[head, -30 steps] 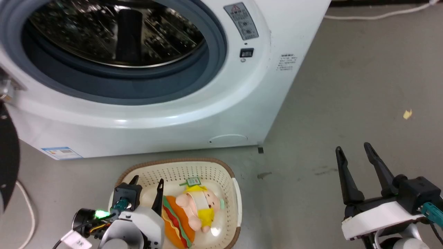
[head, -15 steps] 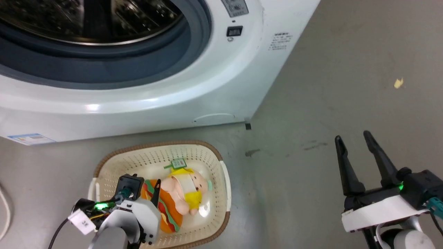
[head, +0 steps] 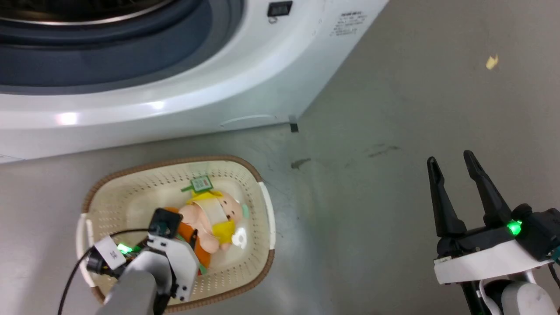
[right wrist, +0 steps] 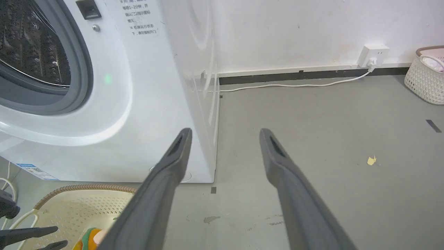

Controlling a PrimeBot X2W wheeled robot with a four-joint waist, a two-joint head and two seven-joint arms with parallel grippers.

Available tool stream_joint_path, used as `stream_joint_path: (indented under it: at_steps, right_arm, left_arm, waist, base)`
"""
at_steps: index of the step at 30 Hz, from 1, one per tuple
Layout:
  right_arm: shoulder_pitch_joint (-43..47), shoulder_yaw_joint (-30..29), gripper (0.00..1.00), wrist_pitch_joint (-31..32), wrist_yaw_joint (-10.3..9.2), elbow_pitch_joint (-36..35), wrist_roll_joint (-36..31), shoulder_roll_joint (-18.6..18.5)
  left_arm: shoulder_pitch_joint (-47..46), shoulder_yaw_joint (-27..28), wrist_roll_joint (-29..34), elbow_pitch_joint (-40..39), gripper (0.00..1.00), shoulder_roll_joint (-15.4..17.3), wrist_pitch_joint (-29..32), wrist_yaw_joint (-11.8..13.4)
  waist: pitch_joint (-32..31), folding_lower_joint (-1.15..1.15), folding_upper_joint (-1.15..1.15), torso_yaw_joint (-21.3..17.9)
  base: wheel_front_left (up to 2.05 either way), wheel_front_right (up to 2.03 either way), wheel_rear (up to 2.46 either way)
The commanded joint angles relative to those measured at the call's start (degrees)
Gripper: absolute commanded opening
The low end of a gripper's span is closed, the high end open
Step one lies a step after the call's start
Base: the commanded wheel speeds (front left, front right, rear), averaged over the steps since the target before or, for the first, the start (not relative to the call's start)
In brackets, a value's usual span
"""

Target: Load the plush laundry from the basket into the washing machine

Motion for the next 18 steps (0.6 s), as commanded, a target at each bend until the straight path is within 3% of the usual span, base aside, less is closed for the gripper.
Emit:
stream_joint_path:
  at_steps: [1, 7, 11, 18]
  right_arm:
    - [-1.3, 0.2, 1.0, -0.7, -0.04, -0.6, 0.9, -0.1]
    - [-1.9, 0.6, 1.0, -1.4, -0.04, -1.0, 2.5, -0.1]
    - [-2.5, 0.7, 1.0, -1.9, -0.04, -1.9, 4.1, -0.1]
    - [-3.2, 0.2, 1.0, -2.7, -0.04, -4.2, 5.7, -0.1]
  left_arm:
    - [-2.1, -0.6, -0.8, 1.7, 1.0, 1.0, 0.3, -0.2]
    - [-5.4, -4.4, -0.7, 5.4, 1.0, 3.2, 1.8, -0.6]
    - [-8.3, -10.3, 3.9, 7.7, 1.0, 6.0, 3.3, -0.8]
    - [-13.0, -12.6, 3.7, 11.8, 1.0, 7.2, 3.8, -0.9]
  waist:
    - [1.7, -0.01, 0.0, -1.1]
    - [5.0, -0.01, 0.0, -2.9]
    - [7.3, -0.01, 0.0, -4.0]
    - [11.1, -0.01, 0.0, -5.1]
  base:
    - [0.0, 0.0, 0.0]
    - [0.0, 0.0, 0.0]
    - [0.0, 0.0, 0.0]
    - [0.0, 0.0, 0.0]
